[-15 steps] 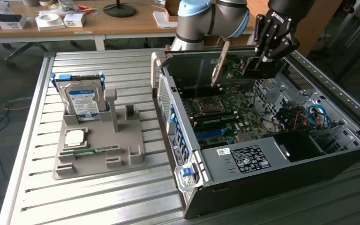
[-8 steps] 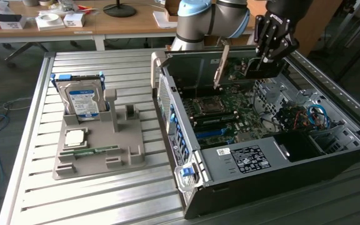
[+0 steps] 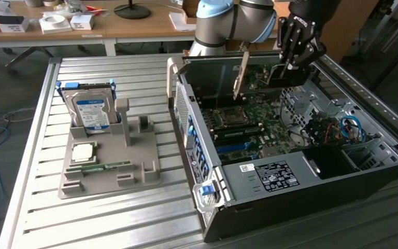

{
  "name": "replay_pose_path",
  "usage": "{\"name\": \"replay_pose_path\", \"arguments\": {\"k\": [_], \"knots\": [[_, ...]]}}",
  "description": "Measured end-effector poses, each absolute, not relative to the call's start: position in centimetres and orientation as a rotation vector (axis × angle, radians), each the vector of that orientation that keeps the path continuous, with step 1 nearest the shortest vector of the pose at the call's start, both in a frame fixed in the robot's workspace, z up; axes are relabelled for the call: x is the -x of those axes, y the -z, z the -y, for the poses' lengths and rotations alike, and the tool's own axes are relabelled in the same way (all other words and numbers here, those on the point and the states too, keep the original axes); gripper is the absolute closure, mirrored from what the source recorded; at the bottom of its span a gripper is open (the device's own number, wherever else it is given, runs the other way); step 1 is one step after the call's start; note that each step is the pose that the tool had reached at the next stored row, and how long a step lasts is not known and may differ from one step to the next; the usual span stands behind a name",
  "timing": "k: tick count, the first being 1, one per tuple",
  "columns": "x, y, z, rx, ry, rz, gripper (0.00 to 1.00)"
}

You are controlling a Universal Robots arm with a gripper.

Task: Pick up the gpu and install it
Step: 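Insert the gpu into the slot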

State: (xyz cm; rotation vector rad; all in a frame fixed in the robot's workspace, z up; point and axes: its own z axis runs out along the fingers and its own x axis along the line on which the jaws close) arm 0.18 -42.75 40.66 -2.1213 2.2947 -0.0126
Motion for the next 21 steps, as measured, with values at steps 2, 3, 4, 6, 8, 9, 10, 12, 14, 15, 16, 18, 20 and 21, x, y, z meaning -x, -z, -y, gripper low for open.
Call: {"name": "replay_pose_path", "arguments": {"k": [2, 3, 4, 6, 8, 9, 10, 12, 14, 15, 16, 18, 20, 21], "knots": [[-0.1, -40.6, 42.7, 2.121, 0.013, -2.295, 0.74], [-0.1, -40.6, 42.8, 2.121, 0.013, -2.295, 0.74], [0.0, -40.6, 42.8, 2.121, 0.013, -2.295, 0.74], [0.2, -40.6, 43.0, 2.121, 0.013, -2.295, 0.74], [0.5, -40.5, 43.2, 2.121, 0.013, -2.295, 0.74], [0.6, -40.5, 43.3, 2.121, 0.013, -2.295, 0.74], [0.6, -40.5, 43.4, 2.121, 0.012, -2.294, 0.74], [0.7, -40.5, 43.5, 2.120, 0.012, -2.294, 0.74], [0.8, -40.5, 43.5, 2.120, 0.012, -2.293, 0.74], [0.8, -40.4, 43.6, 2.120, 0.012, -2.293, 0.74], [0.9, -40.4, 43.6, 2.120, 0.012, -2.293, 0.74], [0.9, -40.1, 43.6, 2.120, 0.012, -2.293, 0.74], [1.0, -39.8, 43.6, 2.120, 0.012, -2.293, 0.74], [1.0, -39.6, 43.7, 2.120, 0.012, -2.293, 0.74]]}}
